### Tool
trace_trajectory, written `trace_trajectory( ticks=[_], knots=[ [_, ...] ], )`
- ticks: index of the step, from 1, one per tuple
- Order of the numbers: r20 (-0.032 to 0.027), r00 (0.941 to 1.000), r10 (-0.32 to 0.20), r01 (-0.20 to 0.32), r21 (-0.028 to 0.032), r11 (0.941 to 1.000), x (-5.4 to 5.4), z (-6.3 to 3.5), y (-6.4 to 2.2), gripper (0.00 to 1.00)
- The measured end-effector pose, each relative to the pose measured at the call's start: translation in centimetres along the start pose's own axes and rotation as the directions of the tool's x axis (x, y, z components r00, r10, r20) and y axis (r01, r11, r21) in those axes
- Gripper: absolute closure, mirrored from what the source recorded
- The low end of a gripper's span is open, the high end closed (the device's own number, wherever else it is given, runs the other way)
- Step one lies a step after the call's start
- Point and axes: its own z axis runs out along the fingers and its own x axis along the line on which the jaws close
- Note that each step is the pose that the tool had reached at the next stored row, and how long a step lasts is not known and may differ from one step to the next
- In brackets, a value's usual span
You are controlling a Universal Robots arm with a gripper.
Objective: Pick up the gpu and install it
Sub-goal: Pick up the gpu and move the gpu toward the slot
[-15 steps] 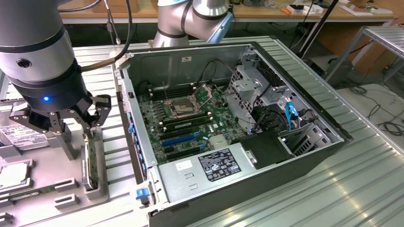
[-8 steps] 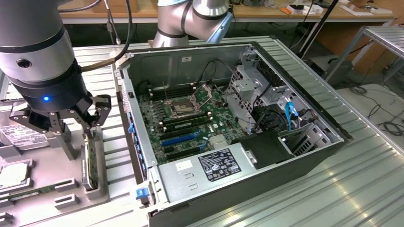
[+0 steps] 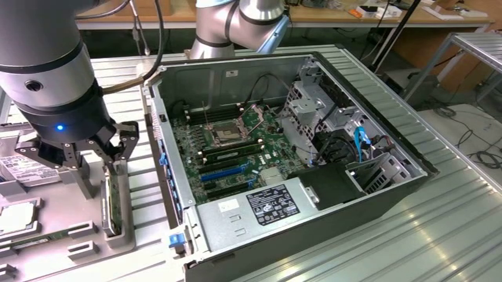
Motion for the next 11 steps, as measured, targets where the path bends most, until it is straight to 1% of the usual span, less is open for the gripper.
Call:
trace_trajectory(
  ticks=[11],
  knots=[
    [0.0000, 1.0000, 0.000, 0.000, 0.0000, 1.0000, 0.20, 1.00, -0.18, 0.56]
  ],
)
